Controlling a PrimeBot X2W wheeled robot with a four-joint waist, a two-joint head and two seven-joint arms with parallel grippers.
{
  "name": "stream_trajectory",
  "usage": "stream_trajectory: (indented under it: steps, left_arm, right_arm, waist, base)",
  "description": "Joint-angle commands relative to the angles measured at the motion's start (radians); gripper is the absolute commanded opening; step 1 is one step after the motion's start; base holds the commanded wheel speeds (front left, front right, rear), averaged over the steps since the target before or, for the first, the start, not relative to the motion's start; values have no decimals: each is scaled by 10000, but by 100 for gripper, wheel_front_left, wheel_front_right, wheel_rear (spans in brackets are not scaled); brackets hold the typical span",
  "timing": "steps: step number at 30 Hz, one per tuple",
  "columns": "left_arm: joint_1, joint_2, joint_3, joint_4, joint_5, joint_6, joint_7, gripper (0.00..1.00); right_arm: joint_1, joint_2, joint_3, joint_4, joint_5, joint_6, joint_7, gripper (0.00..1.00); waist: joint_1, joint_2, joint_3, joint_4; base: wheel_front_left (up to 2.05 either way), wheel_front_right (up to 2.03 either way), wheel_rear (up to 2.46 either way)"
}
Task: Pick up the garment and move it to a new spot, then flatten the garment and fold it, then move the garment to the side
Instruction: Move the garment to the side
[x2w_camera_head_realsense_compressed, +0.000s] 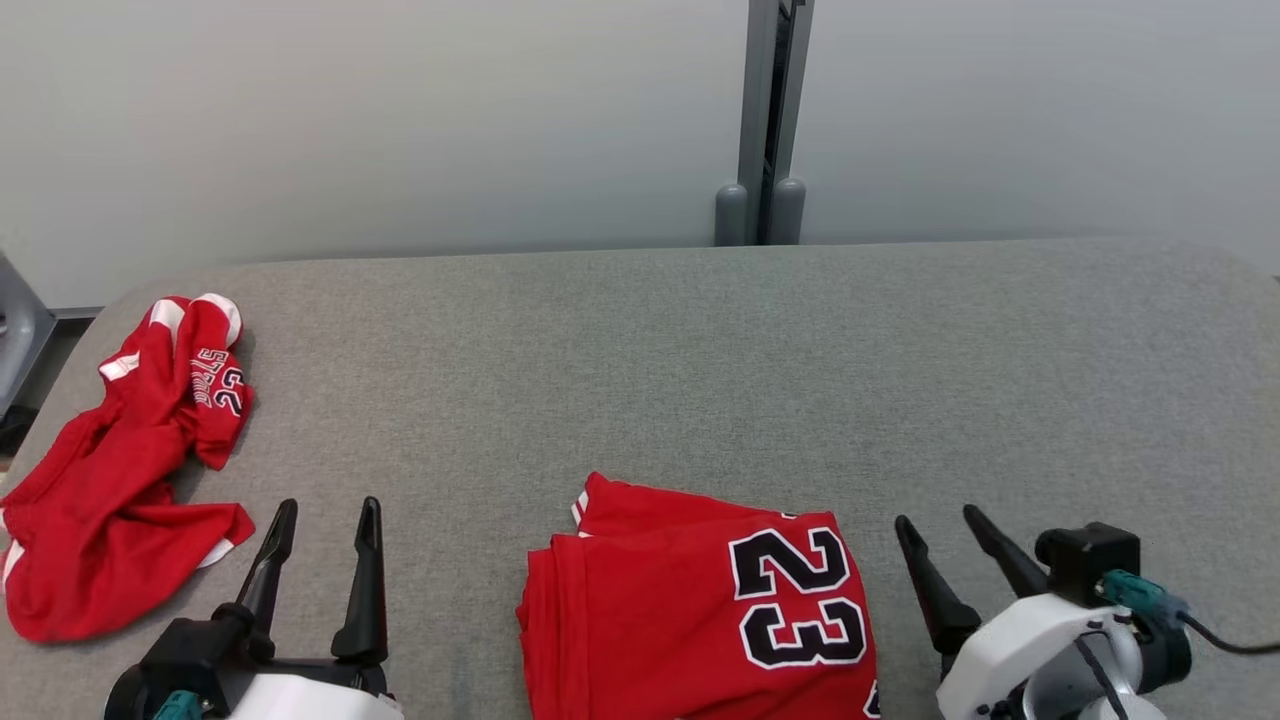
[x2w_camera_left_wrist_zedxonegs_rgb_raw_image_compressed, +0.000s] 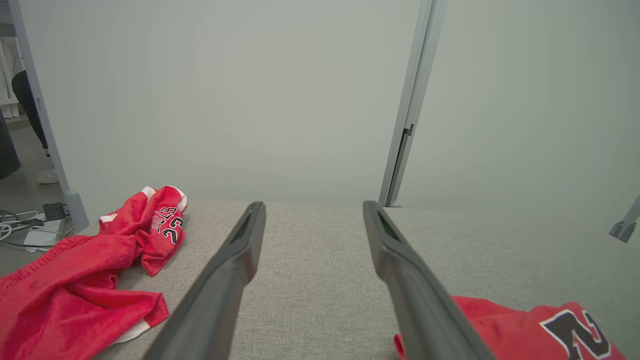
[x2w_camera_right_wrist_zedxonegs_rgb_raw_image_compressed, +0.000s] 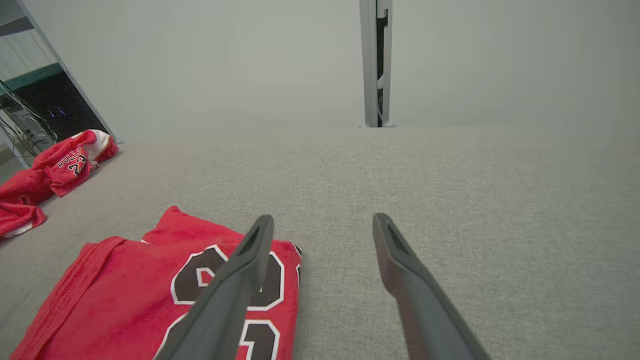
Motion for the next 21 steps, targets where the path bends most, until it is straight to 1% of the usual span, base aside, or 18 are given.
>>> stream_trajectory:
  steps: [1,3,10,15,19,20,21]
  left_arm:
    - [-185,61,-17,16,43,-57,33,100]
    - [-254,62,-50,52,11,-90,81,100]
    - [-374,171,-94,142,-80,-170,181,100]
    - [-464,224,-122,158,-117,-199,206,100]
    - [-508,235,-149,175,-140,-201,207,100]
    - [-516,243,-154,177,-148,-204,206,100]
    - [-525,250,-155,180,-155,-203,203,100]
  right_arm:
    - [-336,12,174,557,332,1,349,100]
    - [-555,44,413,1257,612,1,803,100]
    - [-1054,160,627,3227,1725,1,1873,100]
    - [-1199,249,943,3848,2871,1,2240,100]
    - [-1292,219,1141,4096,3155,1,2126,100]
    - [-1342,191,1235,4135,3213,1,2056,74]
    - [-1435,149,1284,4156,3267,1,1921,31]
  waist:
    - [0,-1,58,151]
    - [0,-1,70,295]
    - [0,-1,94,836]
    - [0,-1,173,1088]
    - [0,-1,224,1159]
    - [0,-1,241,1170]
    - [0,-1,259,1172]
  base:
    - [0,0,0]
    - [0,0,0]
    - [0,0,0]
    - [0,0,0]
    - [0,0,0]
    - [0,0,0]
    - [0,0,0]
